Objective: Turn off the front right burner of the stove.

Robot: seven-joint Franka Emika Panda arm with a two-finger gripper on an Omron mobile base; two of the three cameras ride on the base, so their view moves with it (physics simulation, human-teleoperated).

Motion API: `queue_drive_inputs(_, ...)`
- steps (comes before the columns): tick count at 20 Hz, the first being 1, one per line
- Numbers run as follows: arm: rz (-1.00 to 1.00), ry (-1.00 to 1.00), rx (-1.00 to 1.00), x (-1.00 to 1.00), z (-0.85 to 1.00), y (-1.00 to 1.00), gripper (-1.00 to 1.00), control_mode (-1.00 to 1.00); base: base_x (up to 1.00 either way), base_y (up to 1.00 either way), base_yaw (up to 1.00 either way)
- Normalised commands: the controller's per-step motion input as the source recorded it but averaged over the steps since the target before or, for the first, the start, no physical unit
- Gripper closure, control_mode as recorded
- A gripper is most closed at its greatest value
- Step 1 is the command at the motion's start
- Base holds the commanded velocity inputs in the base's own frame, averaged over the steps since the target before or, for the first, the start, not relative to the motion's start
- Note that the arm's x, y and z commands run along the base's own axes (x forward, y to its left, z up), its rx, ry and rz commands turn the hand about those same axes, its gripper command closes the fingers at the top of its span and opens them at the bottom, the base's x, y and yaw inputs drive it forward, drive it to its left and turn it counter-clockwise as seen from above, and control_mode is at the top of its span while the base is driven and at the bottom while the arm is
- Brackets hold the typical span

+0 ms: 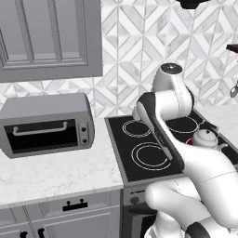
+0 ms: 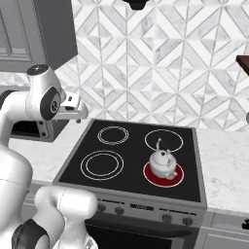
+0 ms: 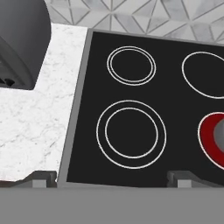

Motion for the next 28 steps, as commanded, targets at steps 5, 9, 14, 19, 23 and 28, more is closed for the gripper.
queue_drive_inputs(5, 0.00, 0.00, 0.00, 0.00, 0.00, 0.00, -1.00, 1.00, 0.07, 0.28, -0.03)
queue_drive_inputs(9, 0.00, 0.00, 0.00, 0.00, 0.00, 0.00, -1.00, 1.00, 0.09, 0.35, -0.03)
queue_drive_inputs(14, 0.00, 0.00, 0.00, 0.00, 0.00, 0.00, -1.00, 1.00, 0.05, 0.45, -0.01)
queue_drive_inputs(19, 0.00, 0.00, 0.00, 0.00, 0.00, 0.00, -1.00, 1.00, 0.00, 0.38, 0.00)
queue_drive_inputs(23, 0.00, 0.00, 0.00, 0.00, 0.00, 0.00, -1.00, 1.00, 0.00, 0.36, 0.00)
queue_drive_inputs(28, 0.00, 0.00, 0.00, 0.00, 0.00, 0.00, -1.00, 1.00, 0.00, 0.25, 0.00)
